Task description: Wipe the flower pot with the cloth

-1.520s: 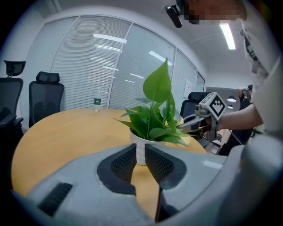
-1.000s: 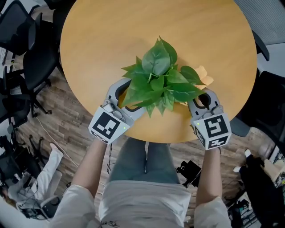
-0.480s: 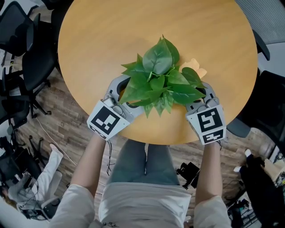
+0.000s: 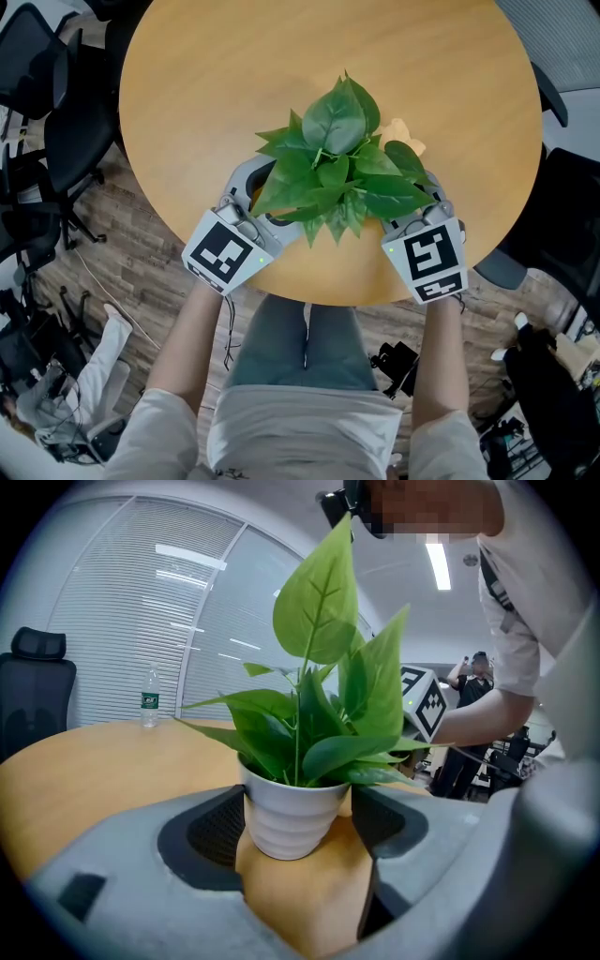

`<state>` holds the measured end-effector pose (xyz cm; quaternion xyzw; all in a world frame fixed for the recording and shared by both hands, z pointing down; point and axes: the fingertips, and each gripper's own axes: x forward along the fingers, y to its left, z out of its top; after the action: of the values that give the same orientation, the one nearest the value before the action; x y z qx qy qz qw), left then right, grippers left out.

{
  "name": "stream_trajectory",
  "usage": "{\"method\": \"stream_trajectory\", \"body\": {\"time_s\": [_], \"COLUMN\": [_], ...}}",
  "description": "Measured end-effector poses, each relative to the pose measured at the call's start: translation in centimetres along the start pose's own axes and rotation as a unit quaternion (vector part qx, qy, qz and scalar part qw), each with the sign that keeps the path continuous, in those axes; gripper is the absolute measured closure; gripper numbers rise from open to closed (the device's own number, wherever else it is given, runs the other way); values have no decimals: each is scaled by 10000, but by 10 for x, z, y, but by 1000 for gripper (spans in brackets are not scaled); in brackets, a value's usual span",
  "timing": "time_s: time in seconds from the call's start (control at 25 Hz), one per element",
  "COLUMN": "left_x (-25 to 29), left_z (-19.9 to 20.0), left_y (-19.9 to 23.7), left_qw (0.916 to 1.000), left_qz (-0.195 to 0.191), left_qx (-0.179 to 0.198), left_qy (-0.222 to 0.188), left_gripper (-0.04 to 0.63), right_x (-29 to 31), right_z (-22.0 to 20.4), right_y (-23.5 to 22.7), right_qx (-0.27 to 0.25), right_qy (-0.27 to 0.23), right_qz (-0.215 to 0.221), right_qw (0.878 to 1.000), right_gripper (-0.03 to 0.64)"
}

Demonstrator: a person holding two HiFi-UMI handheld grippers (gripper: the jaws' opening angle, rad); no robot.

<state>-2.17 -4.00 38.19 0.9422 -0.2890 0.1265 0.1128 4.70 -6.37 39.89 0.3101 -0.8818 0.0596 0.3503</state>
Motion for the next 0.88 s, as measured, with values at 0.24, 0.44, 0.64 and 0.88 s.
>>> {"method": "stream_trajectory", "body": {"time_s": [0.24,0.44,0.64,0.88], "left_x": [0,2,4,3], "left_z": [-1,-3,-2,-2], "left_y": [0,-1,0,-2], "left_qw": [10000,9997,9995,9985], "left_qz": [85,205,309,538], "left_qx": [-19,-91,-46,-130], "left_qy": [-13,27,-10,-23], "left_gripper": [238,238,238,238], "right_x": [0,0,-2,-3], "right_z": [0,-2,-4,-7], "right_y": [1,2,5,12], "right_qx": [51,65,87,103], "right_qy": [-31,-24,1,25], "right_qz": [-27,-54,-67,-64], "right_qw": [10000,10000,9999,9999], "right_gripper": [565,565,565,565]}}
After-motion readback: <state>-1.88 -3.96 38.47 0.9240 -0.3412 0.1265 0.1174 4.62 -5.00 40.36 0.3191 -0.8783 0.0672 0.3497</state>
